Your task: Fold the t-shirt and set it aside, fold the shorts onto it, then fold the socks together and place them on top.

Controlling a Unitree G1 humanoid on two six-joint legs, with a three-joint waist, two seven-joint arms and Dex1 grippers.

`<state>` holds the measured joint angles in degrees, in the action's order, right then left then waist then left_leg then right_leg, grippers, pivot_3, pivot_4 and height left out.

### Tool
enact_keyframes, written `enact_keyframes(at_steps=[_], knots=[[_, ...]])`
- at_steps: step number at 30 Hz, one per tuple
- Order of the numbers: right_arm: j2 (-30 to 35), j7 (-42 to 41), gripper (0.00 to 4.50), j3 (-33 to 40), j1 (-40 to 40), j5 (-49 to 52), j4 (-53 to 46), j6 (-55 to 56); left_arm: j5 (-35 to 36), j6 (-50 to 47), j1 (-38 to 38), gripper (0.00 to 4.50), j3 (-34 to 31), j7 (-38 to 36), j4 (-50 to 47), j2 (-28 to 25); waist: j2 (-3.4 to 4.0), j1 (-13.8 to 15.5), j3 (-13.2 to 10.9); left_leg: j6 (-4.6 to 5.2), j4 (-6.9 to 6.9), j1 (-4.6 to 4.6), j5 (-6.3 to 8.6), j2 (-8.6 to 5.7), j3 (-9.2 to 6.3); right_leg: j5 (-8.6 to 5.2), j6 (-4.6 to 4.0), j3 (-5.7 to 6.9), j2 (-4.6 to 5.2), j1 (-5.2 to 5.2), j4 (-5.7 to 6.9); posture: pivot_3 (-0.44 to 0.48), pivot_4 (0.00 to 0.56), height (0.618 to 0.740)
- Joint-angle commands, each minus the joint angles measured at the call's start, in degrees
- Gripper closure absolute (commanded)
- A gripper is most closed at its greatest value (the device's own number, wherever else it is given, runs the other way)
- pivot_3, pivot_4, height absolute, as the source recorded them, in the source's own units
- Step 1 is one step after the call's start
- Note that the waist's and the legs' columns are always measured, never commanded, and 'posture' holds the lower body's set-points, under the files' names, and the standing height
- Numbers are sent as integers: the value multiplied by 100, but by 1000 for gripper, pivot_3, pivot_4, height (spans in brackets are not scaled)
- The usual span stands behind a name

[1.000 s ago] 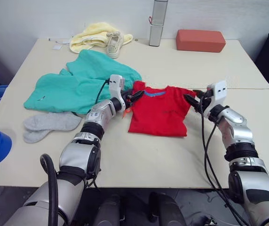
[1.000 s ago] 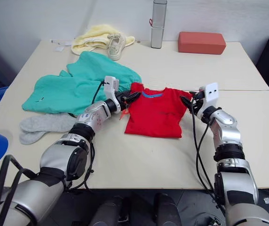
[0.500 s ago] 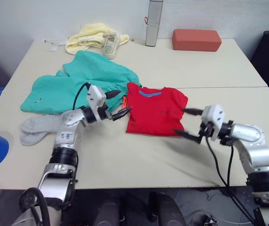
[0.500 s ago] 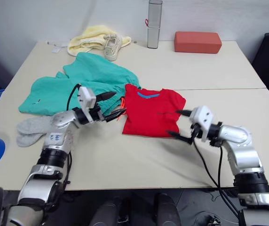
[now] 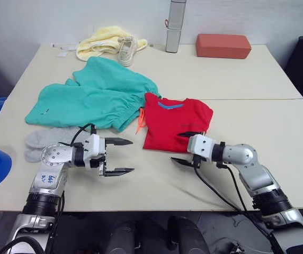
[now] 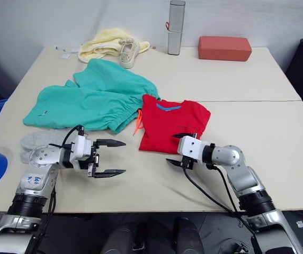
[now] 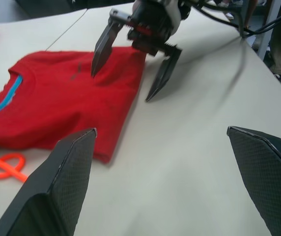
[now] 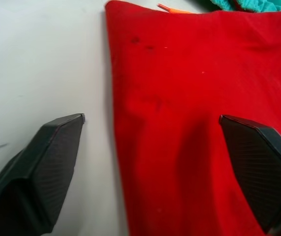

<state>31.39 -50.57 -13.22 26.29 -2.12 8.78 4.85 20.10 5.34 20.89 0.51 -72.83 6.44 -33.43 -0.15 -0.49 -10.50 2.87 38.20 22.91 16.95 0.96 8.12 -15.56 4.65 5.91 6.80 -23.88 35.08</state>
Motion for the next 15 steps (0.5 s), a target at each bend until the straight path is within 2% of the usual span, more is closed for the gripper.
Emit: enact_keyframes(at_steps=[1,9,10,15], knots=[[-59,119,1293,7,101,-89,106,-291,114,-106,-41,0,-32,143,-411,-15,0,-1,0,0,0,0,0,0,0,0,0,0,-1,0,0,0,150,740],[60,-373,4200,75,-525,575,-1083,-1538,177,-327,-282,0,-98,404,-900,-41,0,6,0,6,-2,1,0,2,-2,-1,-1,2,-2,2,21,0,150,740],[116,-407,4439,98,-609,634,-1243,-1679,179,-336,-318,0,-104,422,-943,-49,0,7,0,6,-2,1,0,2,-2,-1,-1,2,-2,2,21,0,150,740],[483,-557,4439,266,-1312,1094,-2452,-2403,252,-420,-552,0,-158,480,-1219,-117,0,36,0,6,-2,3,2,3,-7,-1,-1,5,-1,3,-4,0,150,740]])
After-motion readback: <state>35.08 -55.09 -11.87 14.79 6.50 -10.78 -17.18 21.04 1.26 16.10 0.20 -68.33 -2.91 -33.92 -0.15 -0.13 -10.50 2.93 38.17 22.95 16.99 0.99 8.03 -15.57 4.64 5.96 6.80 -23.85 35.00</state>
